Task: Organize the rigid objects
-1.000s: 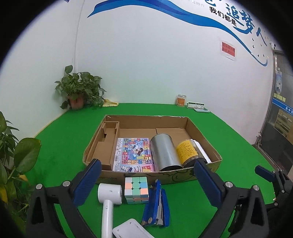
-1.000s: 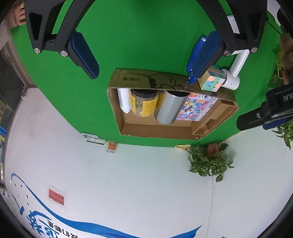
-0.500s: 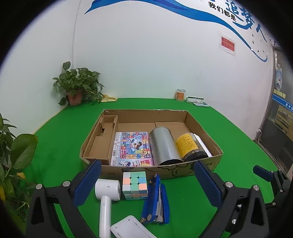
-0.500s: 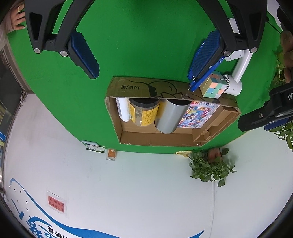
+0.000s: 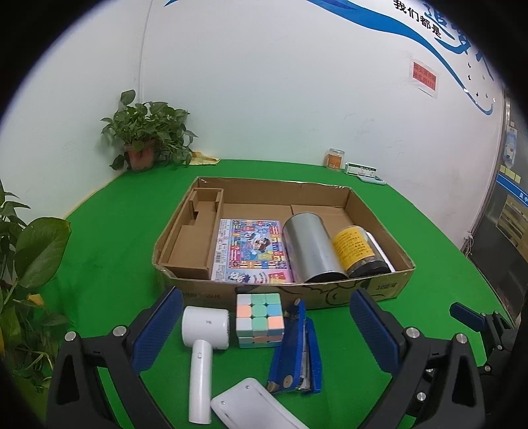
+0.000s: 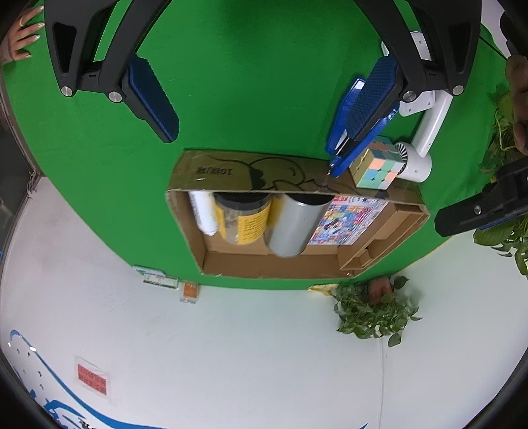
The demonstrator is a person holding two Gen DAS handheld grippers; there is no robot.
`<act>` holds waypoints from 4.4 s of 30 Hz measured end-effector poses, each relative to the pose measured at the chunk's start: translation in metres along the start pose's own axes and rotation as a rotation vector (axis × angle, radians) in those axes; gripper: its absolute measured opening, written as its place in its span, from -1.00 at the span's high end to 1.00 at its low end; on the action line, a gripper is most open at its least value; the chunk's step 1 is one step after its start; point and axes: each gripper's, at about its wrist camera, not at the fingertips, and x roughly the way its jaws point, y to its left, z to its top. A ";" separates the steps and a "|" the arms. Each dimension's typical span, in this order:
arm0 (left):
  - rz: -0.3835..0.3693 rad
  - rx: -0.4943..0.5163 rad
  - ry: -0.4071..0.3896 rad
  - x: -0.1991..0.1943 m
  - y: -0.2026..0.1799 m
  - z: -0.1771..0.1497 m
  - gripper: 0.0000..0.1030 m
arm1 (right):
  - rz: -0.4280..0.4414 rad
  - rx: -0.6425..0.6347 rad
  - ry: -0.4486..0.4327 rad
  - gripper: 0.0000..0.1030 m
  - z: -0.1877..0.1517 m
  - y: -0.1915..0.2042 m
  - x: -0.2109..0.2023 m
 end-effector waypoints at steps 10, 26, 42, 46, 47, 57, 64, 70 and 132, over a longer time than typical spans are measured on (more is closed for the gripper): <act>-0.051 -0.041 0.055 0.020 0.022 -0.006 -0.96 | 0.031 -0.051 0.043 -0.98 -0.002 0.024 0.018; -0.283 -0.090 0.448 0.100 0.016 -0.044 -0.58 | 0.213 -0.038 0.209 -0.98 -0.029 0.045 0.054; -0.424 -0.143 0.641 0.129 -0.024 -0.064 0.38 | 0.388 0.077 0.285 -0.98 -0.047 -0.003 0.069; -0.508 -0.178 0.668 0.132 -0.047 -0.066 0.42 | 0.416 0.084 0.293 -0.98 -0.047 -0.007 0.075; -0.539 -0.197 0.681 0.132 -0.055 -0.067 0.42 | 0.435 0.116 0.314 -0.97 -0.047 -0.012 0.081; -0.649 -0.380 0.719 0.140 -0.062 -0.072 0.57 | 0.390 0.231 0.358 -0.55 -0.057 -0.033 0.102; -0.695 -0.427 0.717 0.142 -0.059 -0.078 0.70 | 0.259 0.145 0.352 -0.23 -0.056 -0.010 0.102; -0.695 -0.367 0.678 0.138 -0.043 -0.075 0.68 | 0.229 0.099 0.322 0.00 -0.060 -0.004 0.098; -0.597 -0.280 0.733 0.148 -0.051 -0.085 -0.35 | 0.221 0.099 0.302 -0.09 -0.067 0.020 0.075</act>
